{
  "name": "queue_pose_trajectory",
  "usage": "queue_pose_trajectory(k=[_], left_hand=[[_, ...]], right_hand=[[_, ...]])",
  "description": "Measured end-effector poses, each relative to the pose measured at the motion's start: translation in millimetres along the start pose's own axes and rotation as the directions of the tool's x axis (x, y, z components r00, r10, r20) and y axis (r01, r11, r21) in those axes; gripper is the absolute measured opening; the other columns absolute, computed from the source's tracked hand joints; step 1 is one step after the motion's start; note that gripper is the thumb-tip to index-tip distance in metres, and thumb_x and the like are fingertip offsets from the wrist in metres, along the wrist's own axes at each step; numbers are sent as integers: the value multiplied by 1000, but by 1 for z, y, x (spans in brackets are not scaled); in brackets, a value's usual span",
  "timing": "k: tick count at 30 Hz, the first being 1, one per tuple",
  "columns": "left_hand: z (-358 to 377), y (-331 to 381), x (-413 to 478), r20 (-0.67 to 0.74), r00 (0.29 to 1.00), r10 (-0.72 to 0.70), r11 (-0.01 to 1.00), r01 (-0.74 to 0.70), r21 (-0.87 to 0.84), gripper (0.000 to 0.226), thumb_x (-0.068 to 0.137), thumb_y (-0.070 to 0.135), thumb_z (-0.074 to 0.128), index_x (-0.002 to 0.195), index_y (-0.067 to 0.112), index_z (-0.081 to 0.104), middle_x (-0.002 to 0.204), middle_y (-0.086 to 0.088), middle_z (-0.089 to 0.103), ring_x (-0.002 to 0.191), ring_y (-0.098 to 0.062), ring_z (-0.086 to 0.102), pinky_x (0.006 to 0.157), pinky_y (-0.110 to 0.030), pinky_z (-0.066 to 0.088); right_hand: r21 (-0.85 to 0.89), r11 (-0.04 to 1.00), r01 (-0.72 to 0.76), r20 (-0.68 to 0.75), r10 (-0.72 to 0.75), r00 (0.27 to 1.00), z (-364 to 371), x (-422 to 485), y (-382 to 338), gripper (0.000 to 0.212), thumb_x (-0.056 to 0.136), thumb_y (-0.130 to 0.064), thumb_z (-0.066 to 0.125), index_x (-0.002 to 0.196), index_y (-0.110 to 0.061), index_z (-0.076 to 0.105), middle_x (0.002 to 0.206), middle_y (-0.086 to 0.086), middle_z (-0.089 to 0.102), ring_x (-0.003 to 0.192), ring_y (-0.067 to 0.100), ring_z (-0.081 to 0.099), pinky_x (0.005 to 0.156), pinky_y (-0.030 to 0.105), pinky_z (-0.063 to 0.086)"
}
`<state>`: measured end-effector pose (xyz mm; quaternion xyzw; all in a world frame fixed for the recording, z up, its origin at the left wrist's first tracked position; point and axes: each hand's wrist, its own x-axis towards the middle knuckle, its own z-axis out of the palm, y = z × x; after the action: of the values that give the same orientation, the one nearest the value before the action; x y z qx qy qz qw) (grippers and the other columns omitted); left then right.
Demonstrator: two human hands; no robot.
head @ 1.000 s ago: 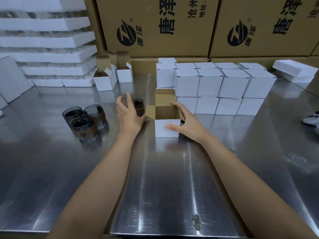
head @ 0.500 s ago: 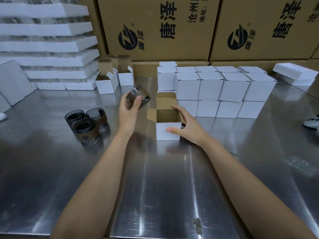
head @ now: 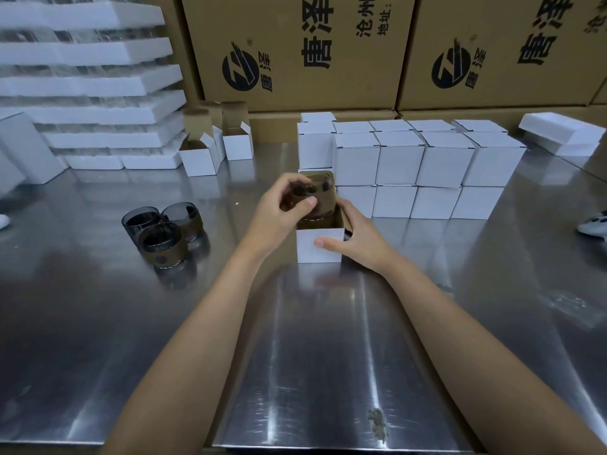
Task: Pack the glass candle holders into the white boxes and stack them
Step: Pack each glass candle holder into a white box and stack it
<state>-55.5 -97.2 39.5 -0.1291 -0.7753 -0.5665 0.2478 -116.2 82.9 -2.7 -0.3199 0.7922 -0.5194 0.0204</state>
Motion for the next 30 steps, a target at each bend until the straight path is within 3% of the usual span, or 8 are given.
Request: queue_pose_trajectory(k=[2,4,8,11,17,20,23,30], left_hand=[[0,-1,-1,32,1000,-1,994,-2,105,24,83,27,68,104,24,57,100,11,63,91,-2,59,81,-17,48],[0,-2,-2,60,998,9,978,-22,207,25,81,27,72,102,24,58,104,12,62,95,-1,59,82,-14,46],[0,0,0,89,995,48,940,-76,333,22,77,27,75,92,22,60,125,12,45,107,-7,53,90,-17,42],[-2,2,0,135,991,19,903,-75,423,19,73,39,71,87,34,58,120,19,42,109,-21,52,96,-35,43],[-1,-3,-4,195,981,2,806,-118,581,29,73,56,56,91,34,58,114,30,44,97,-15,44,85,-15,29],[-1,-7,-5,236,971,39,742,-186,644,35,77,58,48,88,28,61,112,27,46,98,-14,45,89,-20,26],[0,-12,-5,266,960,90,677,-255,690,44,81,61,43,80,24,67,110,21,57,110,-10,43,93,-25,19],[2,-21,-7,246,961,126,679,-264,685,47,87,58,40,76,23,69,118,12,57,111,-10,37,89,-29,22]], right_hand=[[-3,1000,8,-5,-8,1000,0,-1,-1,79,66,-57,81,133,-42,44,128,-19,59,120,2,55,105,41,46],[-16,1000,11,-5,-11,1000,0,-1,-3,68,68,-54,81,125,-54,44,125,-23,59,119,0,55,104,40,45],[-24,1000,0,-11,0,1000,0,-2,-5,64,67,-53,80,116,-66,41,120,-30,58,118,-3,54,102,39,47],[-8,1000,2,-11,-2,1000,0,-2,-4,66,66,-53,81,118,-64,42,121,-28,59,119,-2,54,103,41,47],[12,999,38,-3,-38,999,1,-2,-5,70,68,-54,81,128,-48,45,124,-22,58,120,3,54,102,40,46],[0,999,49,0,-49,999,1,-2,-4,73,68,-53,81,132,-42,45,126,-23,56,122,1,53,102,30,43],[-34,999,20,2,-20,1000,0,-2,-1,83,67,-59,78,138,-40,40,133,-23,51,124,-6,47,102,26,42],[-38,999,10,9,-10,1000,0,-1,-2,86,67,-59,78,140,-37,39,136,-19,50,125,-6,46,105,24,40]])
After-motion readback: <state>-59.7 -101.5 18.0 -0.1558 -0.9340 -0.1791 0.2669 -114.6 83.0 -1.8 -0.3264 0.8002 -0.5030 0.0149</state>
